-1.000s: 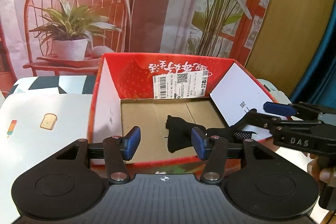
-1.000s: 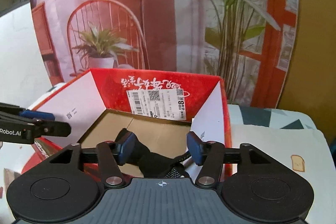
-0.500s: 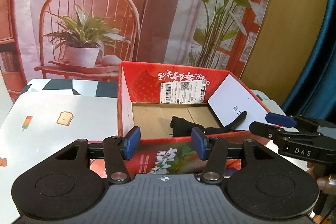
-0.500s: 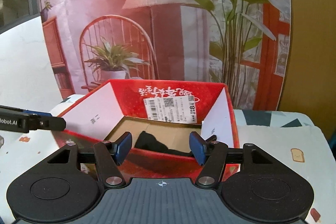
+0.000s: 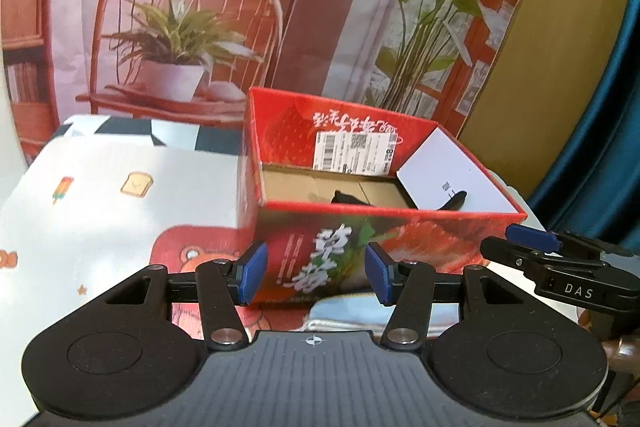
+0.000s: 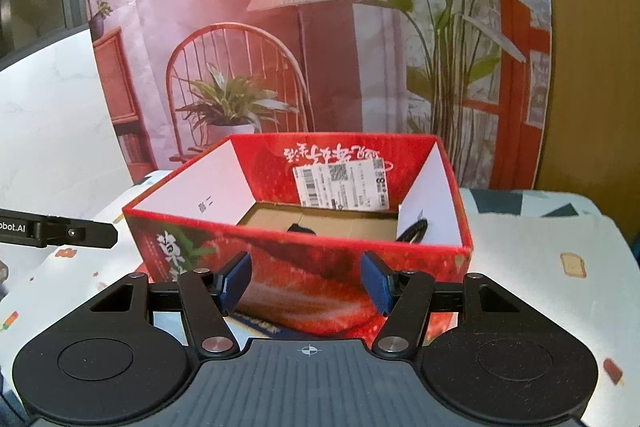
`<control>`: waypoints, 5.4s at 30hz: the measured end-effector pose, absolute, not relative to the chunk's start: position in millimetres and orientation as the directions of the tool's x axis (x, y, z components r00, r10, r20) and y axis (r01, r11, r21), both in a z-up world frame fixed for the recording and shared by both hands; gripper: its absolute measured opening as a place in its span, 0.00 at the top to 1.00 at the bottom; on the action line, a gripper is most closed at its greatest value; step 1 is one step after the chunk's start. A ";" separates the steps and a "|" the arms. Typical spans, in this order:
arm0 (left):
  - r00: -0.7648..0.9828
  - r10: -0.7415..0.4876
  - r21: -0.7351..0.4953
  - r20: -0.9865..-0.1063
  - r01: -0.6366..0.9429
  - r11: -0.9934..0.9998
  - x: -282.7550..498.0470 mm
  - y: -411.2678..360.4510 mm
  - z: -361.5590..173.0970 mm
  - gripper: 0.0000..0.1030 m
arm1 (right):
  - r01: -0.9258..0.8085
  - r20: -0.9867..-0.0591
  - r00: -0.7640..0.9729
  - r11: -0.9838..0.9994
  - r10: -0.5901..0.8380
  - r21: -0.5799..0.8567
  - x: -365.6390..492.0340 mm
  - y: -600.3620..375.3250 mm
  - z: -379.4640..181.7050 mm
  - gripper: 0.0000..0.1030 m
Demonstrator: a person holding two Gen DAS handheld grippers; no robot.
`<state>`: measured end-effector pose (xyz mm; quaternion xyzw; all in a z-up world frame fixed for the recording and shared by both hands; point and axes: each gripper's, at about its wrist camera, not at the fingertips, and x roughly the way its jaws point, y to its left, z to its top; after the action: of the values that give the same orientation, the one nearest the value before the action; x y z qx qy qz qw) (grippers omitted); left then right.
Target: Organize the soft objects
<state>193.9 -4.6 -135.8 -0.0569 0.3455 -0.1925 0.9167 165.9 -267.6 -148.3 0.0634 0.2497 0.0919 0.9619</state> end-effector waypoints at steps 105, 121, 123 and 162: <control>0.475 -0.570 -0.444 -0.670 0.358 0.821 216.4 -16.1 -193.8 0.80 | -0.167 -0.580 0.719 0.906 0.381 0.389 147.3 -258.9 -194.9 0.87; 0.416 -0.611 -0.473 -0.673 0.394 0.788 190.9 -9.9 -201.8 0.75 | -0.204 -0.605 0.689 0.908 0.399 0.367 123.4 -259.0 -197.8 0.88; 0.412 -0.615 -0.473 -0.672 0.401 0.785 192.3 -9.3 -201.9 0.70 | -0.198 -0.613 0.680 0.906 0.402 0.375 122.9 -261.0 -205.2 0.88; 0.666 -0.613 -0.391 -0.426 0.475 0.788 206.2 -6.1 -96.3 0.81 | -0.369 -0.403 0.838 0.926 0.368 0.080 147.7 -242.8 -95.3 0.90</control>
<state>206.2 -6.1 -96.3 -0.1241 0.2770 -0.3009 0.9041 147.7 -242.8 -95.3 -0.0003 0.2099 0.1922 0.9587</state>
